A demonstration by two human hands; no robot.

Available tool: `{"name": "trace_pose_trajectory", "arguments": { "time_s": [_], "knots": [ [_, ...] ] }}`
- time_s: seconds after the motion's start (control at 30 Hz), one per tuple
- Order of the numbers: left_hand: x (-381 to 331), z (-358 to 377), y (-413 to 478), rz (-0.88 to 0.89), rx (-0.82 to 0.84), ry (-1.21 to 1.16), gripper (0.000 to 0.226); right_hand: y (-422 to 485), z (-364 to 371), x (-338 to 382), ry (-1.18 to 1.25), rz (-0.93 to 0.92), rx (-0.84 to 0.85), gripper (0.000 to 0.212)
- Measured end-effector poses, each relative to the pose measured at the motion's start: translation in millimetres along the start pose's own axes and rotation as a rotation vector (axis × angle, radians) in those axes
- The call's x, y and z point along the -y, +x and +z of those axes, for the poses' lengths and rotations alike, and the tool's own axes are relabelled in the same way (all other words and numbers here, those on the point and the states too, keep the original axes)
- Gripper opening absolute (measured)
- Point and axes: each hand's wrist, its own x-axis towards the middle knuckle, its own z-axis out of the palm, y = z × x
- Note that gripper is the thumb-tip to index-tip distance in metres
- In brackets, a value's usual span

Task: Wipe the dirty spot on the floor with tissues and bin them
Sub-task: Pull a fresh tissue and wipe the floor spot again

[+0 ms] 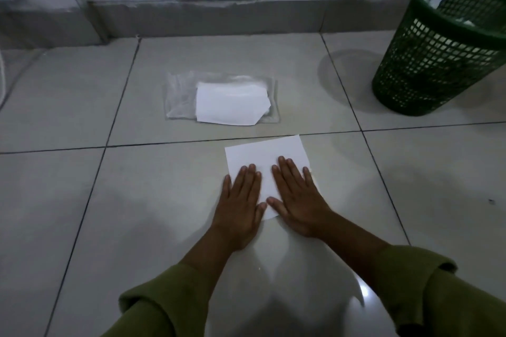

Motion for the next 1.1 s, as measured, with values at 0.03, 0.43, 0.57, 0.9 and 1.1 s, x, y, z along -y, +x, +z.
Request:
{"name": "trace_pose_trajectory", "arguments": {
  "time_s": [0.03, 0.43, 0.57, 0.9, 1.1],
  "knots": [
    [0, -1, 1, 0.008, 0.019, 0.015, 0.075, 0, -2, 0, 0.000, 0.001, 0.023, 0.079],
    [-4, 0, -7, 0.054, -0.042, -0.034, 0.074, -14, -6, 6, 0.045, -0.160, -0.001, 0.071],
    [-6, -6, -5, 0.034, -0.083, -0.109, 0.070, -15, -10, 5, 0.077, -0.101, -0.057, 0.071],
    [-7, -20, -5, 0.018, -0.112, -0.203, 0.059, -16, -30, -5, 0.223, -0.049, -0.232, 0.058],
    [0, -19, 23, -0.064, -0.195, -0.305, 0.062, -15, -34, -58, 0.054, 0.181, -0.270, 0.059]
  ]
}}
